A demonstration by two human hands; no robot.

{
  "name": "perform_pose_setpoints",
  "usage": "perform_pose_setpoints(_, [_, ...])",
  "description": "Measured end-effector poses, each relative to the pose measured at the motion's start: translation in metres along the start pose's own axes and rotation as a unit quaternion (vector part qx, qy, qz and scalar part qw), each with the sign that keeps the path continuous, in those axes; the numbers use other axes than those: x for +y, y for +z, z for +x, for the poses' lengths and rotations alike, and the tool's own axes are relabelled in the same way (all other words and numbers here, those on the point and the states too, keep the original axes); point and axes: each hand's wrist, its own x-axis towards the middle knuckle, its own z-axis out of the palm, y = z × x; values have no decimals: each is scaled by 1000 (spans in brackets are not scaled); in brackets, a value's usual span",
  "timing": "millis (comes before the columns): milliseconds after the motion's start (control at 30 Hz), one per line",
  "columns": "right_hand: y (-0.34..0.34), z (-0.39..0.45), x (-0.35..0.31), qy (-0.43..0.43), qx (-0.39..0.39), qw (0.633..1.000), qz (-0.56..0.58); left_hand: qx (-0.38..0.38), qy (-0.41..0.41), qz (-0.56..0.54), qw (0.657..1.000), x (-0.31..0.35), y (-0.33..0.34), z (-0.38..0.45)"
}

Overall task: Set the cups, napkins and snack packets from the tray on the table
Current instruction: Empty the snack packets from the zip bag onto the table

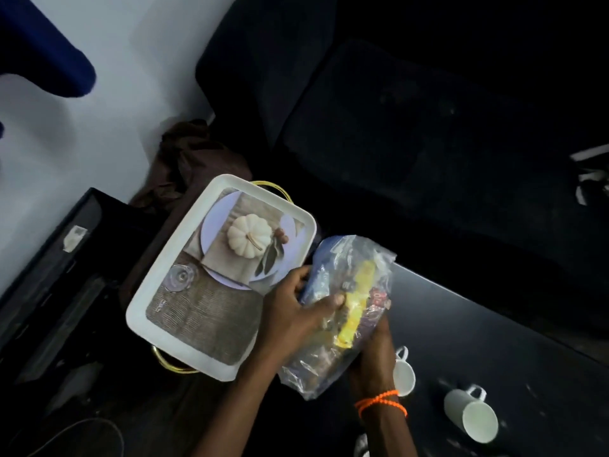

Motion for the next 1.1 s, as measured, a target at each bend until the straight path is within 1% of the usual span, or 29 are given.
perform_pose_setpoints(67, [-8,-3,10,34,18,998,50,-11,-33,6,999,-6,7,-2])
perform_pose_setpoints(100, [-10,-4,14,36,22,998,43,-11,-46,8,999,-8,9,-3])
perform_pose_setpoints(167, [-14,-4,21,12,36,999,-22,-19,-55,19,998,-11,13,-5])
perform_pose_setpoints(233, [-20,-4,22,-14,64,994,-87,-64,-50,7,997,-10,16,-9])
perform_pose_setpoints(300, [-22,-8,20,-43,64,992,-103,-118,-68,-53,989,-6,18,-17])
perform_pose_setpoints(367, [-25,-16,18,-82,59,990,-100,-158,-132,-150,967,-5,21,-24])
perform_pose_setpoints(400, [-25,-23,16,-102,57,989,-92,-169,-148,-184,957,-7,24,-29])
perform_pose_setpoints(433, [-24,-30,14,-126,58,986,-93,-170,-141,-195,956,-8,26,-32])
perform_pose_setpoints(500, [-25,-45,7,-176,62,974,-127,-174,-108,-168,964,-7,34,-41])
perform_pose_setpoints(600, [-23,-64,-6,-217,12,963,-156,-179,-69,-144,971,-2,46,-51])
perform_pose_setpoints(633, [-21,-68,-9,-225,-6,961,-162,-161,-55,-144,975,0,48,-53])
perform_pose_setpoints(700, [-18,-72,-12,-218,-11,963,-161,-97,-29,-109,989,5,51,-57])
perform_pose_setpoints(800, [-18,-72,-17,-190,33,966,-170,-22,-9,-76,997,8,48,-57])
perform_pose_setpoints(867, [-22,-72,-21,-185,83,958,-201,25,13,-46,999,8,40,-55])
perform_pose_setpoints(900, [-25,-72,-25,-200,116,945,-232,53,29,-24,998,9,35,-55])
perform_pose_setpoints(1000, [-34,-82,-41,-275,195,878,-341,153,116,57,980,14,18,-60])
perform_pose_setpoints(1033, [-35,-88,-47,-289,204,862,-363,176,137,86,971,16,14,-62])
perform_pose_setpoints(1100, [-34,-104,-61,-311,200,843,-389,198,152,125,960,18,10,-66])
